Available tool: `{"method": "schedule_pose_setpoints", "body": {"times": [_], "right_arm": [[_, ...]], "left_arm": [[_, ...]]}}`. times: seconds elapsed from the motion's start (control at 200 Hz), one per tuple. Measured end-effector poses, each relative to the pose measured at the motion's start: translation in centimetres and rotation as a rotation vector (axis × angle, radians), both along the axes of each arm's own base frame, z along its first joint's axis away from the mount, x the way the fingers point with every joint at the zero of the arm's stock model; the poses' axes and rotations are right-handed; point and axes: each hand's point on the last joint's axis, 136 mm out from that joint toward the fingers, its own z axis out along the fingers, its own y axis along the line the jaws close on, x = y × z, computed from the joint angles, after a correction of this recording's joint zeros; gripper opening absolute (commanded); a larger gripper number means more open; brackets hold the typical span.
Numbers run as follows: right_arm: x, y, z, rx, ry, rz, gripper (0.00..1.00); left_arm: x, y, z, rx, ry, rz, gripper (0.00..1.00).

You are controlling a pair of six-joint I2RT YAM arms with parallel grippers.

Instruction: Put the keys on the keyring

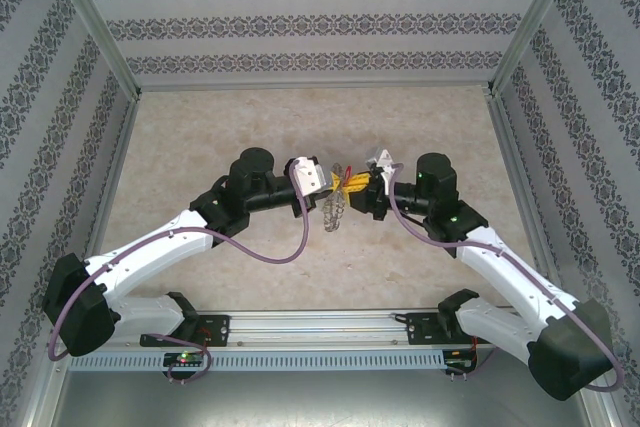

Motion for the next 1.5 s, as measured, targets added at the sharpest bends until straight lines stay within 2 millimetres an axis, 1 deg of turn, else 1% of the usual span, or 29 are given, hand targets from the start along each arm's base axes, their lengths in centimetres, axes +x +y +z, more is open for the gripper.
{"method": "schedule_pose_setpoints", "body": {"times": [0.115,0.255,0.385,0.515,0.65,0.784,1.009,1.159,1.234,1.299,1.499], "right_arm": [[-0.7,-0.4,0.6,-0.038,-0.050,0.018,0.26],[-1.7,-1.3,2.3,-0.091,-0.165,0.028,0.28],[-2.5,-2.2,3.2,-0.133,-0.261,0.017,0.32],[-2.6,-3.1,3.2,-0.189,-0.310,-0.001,0.32],[-2.6,-3.6,3.1,-0.240,-0.343,0.000,0.28],[-3.1,-3.5,3.4,-0.257,-0.379,0.035,0.27],[-3.6,-3.1,5.3,-0.265,-0.467,0.095,0.26],[-3.7,-2.7,6.2,-0.268,-0.478,0.136,0.27],[-3.9,-2.5,6.3,-0.262,-0.470,0.158,0.27],[-4.0,-2.4,6.0,-0.262,-0.452,0.169,0.26],[-4.0,-2.5,5.6,-0.273,-0.440,0.174,0.17]], "left_arm": [[-0.2,-0.2,0.3,-0.016,0.000,-0.016,0.00],[-0.6,-0.4,0.7,-0.031,0.001,-0.039,0.00],[-0.9,-0.5,0.7,-0.038,0.011,-0.055,0.00],[-1.1,-0.6,0.7,-0.046,0.026,-0.068,0.00],[-1.6,-0.8,0.8,-0.055,0.039,-0.097,0.00],[-2.1,-1.1,1.5,-0.078,0.026,-0.129,0.00],[-2.9,-1.3,1.7,-0.086,0.024,-0.182,0.00],[-3.1,-1.4,1.7,-0.085,0.020,-0.194,0.00],[-3.2,-1.4,1.7,-0.086,0.019,-0.199,0.00],[-3.2,-1.4,1.7,-0.086,0.019,-0.203,0.00],[-3.6,-1.5,1.4,-0.077,0.030,-0.227,0.00]]}}
